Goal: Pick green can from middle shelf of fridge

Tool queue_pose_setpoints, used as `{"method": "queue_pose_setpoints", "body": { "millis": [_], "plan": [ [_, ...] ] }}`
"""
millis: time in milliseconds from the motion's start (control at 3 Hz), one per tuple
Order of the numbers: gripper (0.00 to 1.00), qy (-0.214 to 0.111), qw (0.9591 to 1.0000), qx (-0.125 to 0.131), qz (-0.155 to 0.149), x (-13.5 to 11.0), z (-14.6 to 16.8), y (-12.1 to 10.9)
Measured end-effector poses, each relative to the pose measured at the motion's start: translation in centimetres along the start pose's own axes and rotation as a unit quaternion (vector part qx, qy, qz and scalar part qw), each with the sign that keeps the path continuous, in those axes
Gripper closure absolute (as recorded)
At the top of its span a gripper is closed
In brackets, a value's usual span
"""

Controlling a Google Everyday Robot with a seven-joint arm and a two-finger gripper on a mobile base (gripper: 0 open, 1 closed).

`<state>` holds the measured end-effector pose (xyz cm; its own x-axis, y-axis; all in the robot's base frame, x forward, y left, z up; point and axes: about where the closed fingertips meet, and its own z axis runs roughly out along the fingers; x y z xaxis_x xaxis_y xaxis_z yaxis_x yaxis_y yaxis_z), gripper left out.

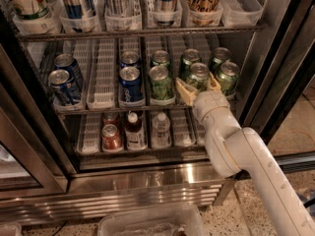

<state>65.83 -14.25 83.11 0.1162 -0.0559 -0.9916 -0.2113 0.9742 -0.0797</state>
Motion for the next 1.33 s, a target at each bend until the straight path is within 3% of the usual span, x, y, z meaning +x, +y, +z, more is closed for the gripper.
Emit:
{"method": "queue_pose_setpoints", "body": {
  "millis": [667,1000,1333],
  "plan": [
    [0.86,0.0,1.0,0.0,0.0,0.0,0.0,0.0],
    [1.0,0.001,1.0,-0.007,-0.006,-1.0,-0.4,0.1],
    [1.0,-0.002,0.9994,-0.024,-0.026,-3.8,-1.3,0.0]
  ]
}}
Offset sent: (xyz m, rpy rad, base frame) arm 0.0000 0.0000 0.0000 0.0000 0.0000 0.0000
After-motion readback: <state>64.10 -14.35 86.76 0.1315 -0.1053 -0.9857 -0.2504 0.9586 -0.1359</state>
